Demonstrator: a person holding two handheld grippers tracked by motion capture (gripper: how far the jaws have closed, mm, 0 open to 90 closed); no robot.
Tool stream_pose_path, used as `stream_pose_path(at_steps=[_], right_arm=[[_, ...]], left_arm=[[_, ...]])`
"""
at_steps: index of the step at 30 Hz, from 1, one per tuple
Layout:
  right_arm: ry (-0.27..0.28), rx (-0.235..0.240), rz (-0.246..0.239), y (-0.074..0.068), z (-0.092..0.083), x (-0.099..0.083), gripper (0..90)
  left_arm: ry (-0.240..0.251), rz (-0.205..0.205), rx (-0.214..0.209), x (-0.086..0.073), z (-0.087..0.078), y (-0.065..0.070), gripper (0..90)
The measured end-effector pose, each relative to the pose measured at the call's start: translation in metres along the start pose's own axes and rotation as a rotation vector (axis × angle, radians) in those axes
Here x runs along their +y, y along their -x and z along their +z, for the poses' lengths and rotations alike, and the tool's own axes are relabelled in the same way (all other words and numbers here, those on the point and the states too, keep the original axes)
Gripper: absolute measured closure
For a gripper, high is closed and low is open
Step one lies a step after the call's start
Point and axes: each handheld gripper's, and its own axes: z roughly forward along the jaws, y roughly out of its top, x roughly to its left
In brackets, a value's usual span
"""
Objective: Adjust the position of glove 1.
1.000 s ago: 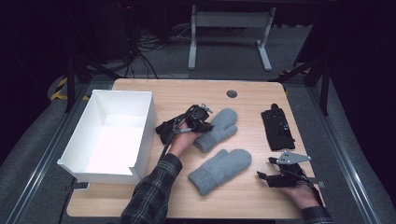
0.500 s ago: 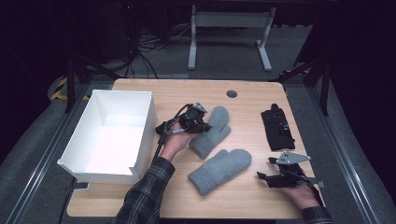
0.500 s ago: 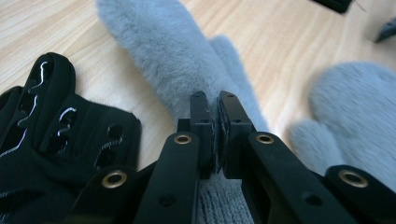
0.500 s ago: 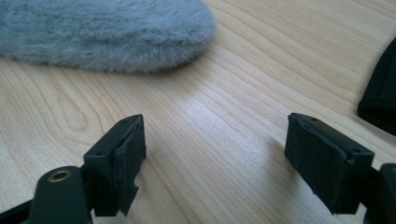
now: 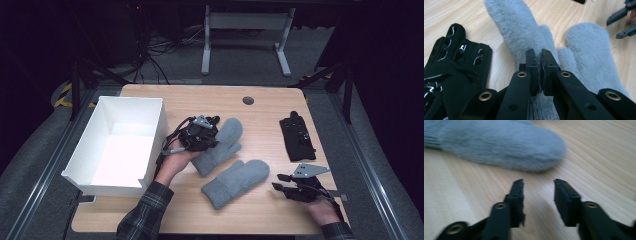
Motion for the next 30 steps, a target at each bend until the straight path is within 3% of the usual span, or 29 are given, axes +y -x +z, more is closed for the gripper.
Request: stream_pose_path(at_steps=[1, 2, 3, 6, 16, 21, 30], right_arm=[[0.007, 0.017, -0.019, -0.005, 0.001, 0.003, 72.2], [0.007, 0.017, -0.019, -0.005, 0.001, 0.003, 72.2], [0.015, 0.055, -0.033, -0.013, 0.003, 0.009, 81.1], [0.023, 0.091, -0.044, -0.019, 0.006, 0.013, 87.9], [-0.012, 0.239, -0.111, -0.051, 0.040, 0.036, 89.9], [-0.034, 0.265, -0.144, -0.062, 0.054, 0.042, 89.9], [-0.037, 0.260, -0.146, -0.061, 0.061, 0.046, 90.0]], left_arm=[[-0.002, 0.003, 0.000, -0.001, -0.002, 0.002, 86.7], [-0.002, 0.003, 0.000, -0.001, -0.002, 0.002, 86.7], [-0.001, 0.010, 0.009, -0.003, -0.003, 0.004, 86.7], [-0.009, 0.013, 0.025, -0.008, -0.006, 0.008, 86.7], [-0.024, 0.013, 0.030, -0.023, -0.003, 0.014, 86.7], [-0.037, 0.019, 0.031, -0.022, 0.002, 0.018, 86.7], [-0.034, 0.045, 0.001, -0.016, 0.002, 0.032, 86.6]])
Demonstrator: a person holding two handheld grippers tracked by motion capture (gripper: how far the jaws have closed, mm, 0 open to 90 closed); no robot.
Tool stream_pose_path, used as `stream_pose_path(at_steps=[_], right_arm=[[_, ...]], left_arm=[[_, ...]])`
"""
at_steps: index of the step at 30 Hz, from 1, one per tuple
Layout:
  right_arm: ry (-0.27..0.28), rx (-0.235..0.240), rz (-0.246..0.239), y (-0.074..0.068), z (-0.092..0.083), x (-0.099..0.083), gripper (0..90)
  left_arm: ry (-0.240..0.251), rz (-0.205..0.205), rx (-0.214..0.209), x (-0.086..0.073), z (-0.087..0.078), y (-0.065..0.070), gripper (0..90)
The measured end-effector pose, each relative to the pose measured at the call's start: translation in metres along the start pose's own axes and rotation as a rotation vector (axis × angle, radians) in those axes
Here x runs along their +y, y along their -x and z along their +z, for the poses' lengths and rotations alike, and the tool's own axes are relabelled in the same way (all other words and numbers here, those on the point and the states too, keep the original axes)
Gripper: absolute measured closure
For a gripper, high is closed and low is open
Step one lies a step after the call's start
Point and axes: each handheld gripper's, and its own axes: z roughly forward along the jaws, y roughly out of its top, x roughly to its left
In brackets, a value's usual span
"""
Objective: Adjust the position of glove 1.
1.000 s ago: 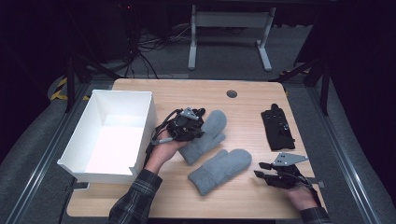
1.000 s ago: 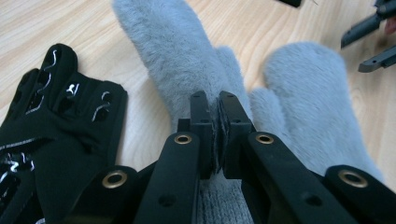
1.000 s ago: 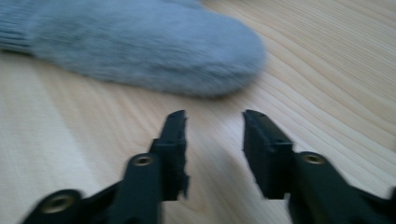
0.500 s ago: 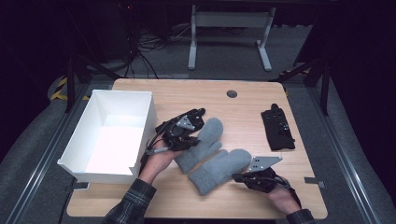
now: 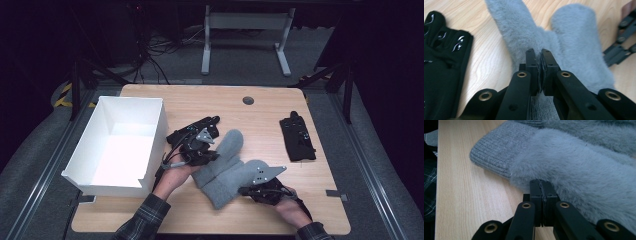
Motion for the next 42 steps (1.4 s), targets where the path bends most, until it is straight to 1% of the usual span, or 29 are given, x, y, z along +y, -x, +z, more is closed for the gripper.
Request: stream_pose_path(at_steps=[3, 7, 9, 11, 14, 15, 16, 17, 18, 20, 21, 22, 23, 24, 25, 26, 27, 30, 32, 33, 34, 35, 36, 37, 39, 42], right_arm=[[0.002, -0.009, -0.003, 0.001, 0.001, 0.002, 90.0], [0.006, -0.014, -0.001, 0.004, 0.005, 0.005, 90.0], [0.007, -0.021, 0.000, 0.006, 0.006, 0.007, 90.0], [0.010, -0.025, 0.002, 0.008, 0.008, 0.009, 90.0], [0.012, -0.032, 0.001, 0.010, 0.012, 0.013, 90.0], [0.019, -0.028, 0.005, 0.011, 0.014, 0.014, 90.0], [0.021, -0.024, 0.007, 0.011, 0.016, 0.015, 90.0], [0.021, -0.024, 0.007, 0.011, 0.016, 0.015, 90.0], [0.018, -0.024, 0.008, 0.012, 0.018, 0.016, 90.0], [0.018, -0.029, 0.005, 0.013, 0.019, 0.018, 90.0], [0.019, -0.032, 0.002, 0.014, 0.019, 0.019, 90.0], [0.018, -0.034, 0.001, 0.014, 0.020, 0.019, 90.0], [0.017, -0.036, 0.000, 0.015, 0.020, 0.019, 90.0], [0.017, -0.039, 0.000, 0.015, 0.019, 0.019, 90.0], [0.015, -0.043, -0.001, 0.014, 0.017, 0.018, 90.0], [0.015, -0.043, -0.001, 0.014, 0.017, 0.018, 90.0], [0.019, -0.045, 0.001, 0.015, 0.014, 0.017, 90.0], [0.025, -0.054, 0.007, 0.014, 0.007, 0.014, 90.0], [0.024, -0.059, 0.011, 0.015, 0.004, 0.011, 90.0], [0.024, -0.059, 0.017, 0.015, 0.001, 0.009, 90.0], [0.021, -0.058, 0.025, 0.014, -0.003, 0.005, 90.0], [0.021, -0.058, 0.025, 0.014, -0.003, 0.005, 90.0], [0.021, -0.056, 0.027, 0.013, -0.006, 0.003, 90.0], [0.025, -0.052, 0.027, 0.012, -0.008, 0.002, 90.0], [0.035, -0.032, 0.031, 0.009, -0.011, 0.001, 90.0], [0.057, -0.005, 0.015, 0.001, -0.011, 0.006, 90.0]], left_arm=[[0.009, -0.010, -0.020, 0.002, -0.002, 0.004, 86.7], [0.003, 0.018, -0.012, 0.006, -0.004, 0.015, 86.6], [-0.002, 0.025, -0.011, 0.007, -0.005, 0.019, 86.7], [-0.005, 0.023, -0.012, 0.009, -0.005, 0.022, 86.6], [-0.013, 0.028, -0.018, 0.011, 0.000, 0.028, 86.6], [-0.013, 0.028, -0.018, 0.011, 0.000, 0.028, 86.6], [-0.020, 0.034, -0.030, 0.012, 0.003, 0.031, 86.6], [-0.020, 0.034, -0.030, 0.012, 0.003, 0.031, 86.5], [-0.030, 0.037, -0.040, 0.012, 0.007, 0.036, 86.3], [-0.035, 0.042, -0.044, 0.012, 0.009, 0.038, 85.7], [-0.033, 0.041, -0.056, 0.012, 0.010, 0.039, 85.2], [-0.018, 0.035, -0.074, 0.013, 0.011, 0.040, 84.2], [0.000, 0.027, -0.119, 0.013, 0.009, 0.041, 83.8], [0.011, 0.025, -0.130, 0.014, 0.008, 0.042, 83.8], [0.011, 0.025, -0.130, 0.014, 0.008, 0.042, 83.4], [0.017, 0.037, -0.120, 0.015, 0.006, 0.042, 83.4], [0.035, 0.037, -0.119, 0.017, 0.002, 0.043, 82.8], [0.062, 0.033, -0.100, 0.017, -0.006, 0.041, 84.1], [0.067, 0.031, -0.095, 0.016, -0.009, 0.040, 86.7], [0.073, 0.029, -0.084, 0.015, -0.011, 0.040, 86.7], [0.070, 0.021, -0.072, 0.010, -0.015, 0.038, 89.0], [0.070, 0.021, -0.072, 0.010, -0.015, 0.038, 89.4], [0.060, 0.020, -0.064, 0.006, -0.017, 0.036, 89.4], [0.051, 0.018, -0.047, 0.002, -0.018, 0.035, 89.5], [0.039, -0.007, -0.020, -0.009, -0.019, 0.030, 89.6], [0.033, -0.041, -0.006, -0.023, -0.018, 0.021, 89.7]])
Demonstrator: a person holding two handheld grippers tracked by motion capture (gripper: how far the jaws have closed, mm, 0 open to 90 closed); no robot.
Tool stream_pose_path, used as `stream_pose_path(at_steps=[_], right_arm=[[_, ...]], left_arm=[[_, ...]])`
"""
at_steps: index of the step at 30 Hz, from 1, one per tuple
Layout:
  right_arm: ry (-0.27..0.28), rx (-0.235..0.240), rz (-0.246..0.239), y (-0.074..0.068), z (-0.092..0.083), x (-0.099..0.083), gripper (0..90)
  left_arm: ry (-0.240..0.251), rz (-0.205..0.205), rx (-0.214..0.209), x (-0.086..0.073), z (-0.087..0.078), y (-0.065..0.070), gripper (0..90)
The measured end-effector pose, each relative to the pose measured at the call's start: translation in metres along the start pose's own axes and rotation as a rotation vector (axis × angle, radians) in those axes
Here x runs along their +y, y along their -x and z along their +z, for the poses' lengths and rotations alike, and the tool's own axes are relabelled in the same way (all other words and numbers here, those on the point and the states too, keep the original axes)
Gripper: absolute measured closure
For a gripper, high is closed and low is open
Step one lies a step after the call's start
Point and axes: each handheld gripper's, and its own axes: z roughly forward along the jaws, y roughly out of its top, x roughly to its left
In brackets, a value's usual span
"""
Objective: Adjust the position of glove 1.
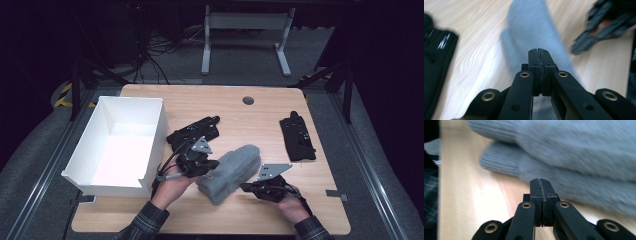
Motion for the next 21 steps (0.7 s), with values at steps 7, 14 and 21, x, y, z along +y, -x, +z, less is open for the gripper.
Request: stream_pose_path(at_steps=[7, 14, 21], right_arm=[[-0.005, 0.039, -0.045, -0.015, 0.014, 0.010, 90.0], [-0.008, 0.019, -0.036, -0.012, 0.008, 0.007, 90.0], [-0.004, -0.035, 0.000, 0.002, -0.007, -0.003, 90.0]], left_arm=[[0.042, -0.001, -0.054, 0.002, 0.005, 0.001, 89.7], [-0.024, 0.040, -0.124, 0.002, 0.023, 0.016, 89.9], [-0.103, 0.107, -0.112, 0.002, 0.038, 0.030, 90.0]])
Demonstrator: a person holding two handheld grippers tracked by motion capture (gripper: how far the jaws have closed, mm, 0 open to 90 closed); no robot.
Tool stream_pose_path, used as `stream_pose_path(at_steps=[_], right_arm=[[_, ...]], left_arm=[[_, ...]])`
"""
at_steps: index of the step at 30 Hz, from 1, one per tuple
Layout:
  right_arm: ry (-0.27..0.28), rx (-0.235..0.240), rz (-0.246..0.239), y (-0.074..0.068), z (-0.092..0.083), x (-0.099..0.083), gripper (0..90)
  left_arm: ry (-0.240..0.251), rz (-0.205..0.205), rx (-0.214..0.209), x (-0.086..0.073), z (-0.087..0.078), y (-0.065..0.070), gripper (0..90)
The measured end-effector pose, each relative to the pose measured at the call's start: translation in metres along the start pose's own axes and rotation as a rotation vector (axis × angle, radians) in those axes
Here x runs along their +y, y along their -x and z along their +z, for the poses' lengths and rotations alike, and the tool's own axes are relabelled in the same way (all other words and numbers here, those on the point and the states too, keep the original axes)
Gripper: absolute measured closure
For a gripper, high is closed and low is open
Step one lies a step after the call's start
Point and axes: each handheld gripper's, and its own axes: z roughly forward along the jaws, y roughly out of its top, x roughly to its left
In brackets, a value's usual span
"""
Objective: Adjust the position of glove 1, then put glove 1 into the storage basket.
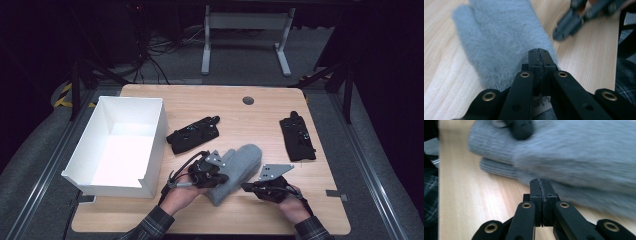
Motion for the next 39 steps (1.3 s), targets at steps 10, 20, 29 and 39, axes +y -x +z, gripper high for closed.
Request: stream_pose_path(at_steps=[10, 20, 29, 39], right_arm=[[0.012, -0.157, 0.068, 0.028, -0.032, -0.022, 75.6], [0.003, -0.278, 0.130, 0.041, -0.044, -0.044, 36.1], [-0.007, -0.316, 0.194, 0.046, -0.056, -0.063, 25.3], [-0.020, -0.323, 0.208, 0.048, -0.057, -0.069, 22.5]], left_arm=[[-0.025, 0.023, 0.001, 0.001, 0.006, 0.004, 90.0], [0.078, -0.001, 0.030, 0.007, -0.019, -0.007, 62.9], [0.073, -0.047, 0.027, 0.021, -0.009, -0.036, 33.7], [0.034, -0.095, 0.002, 0.029, 0.020, -0.047, 17.1]])
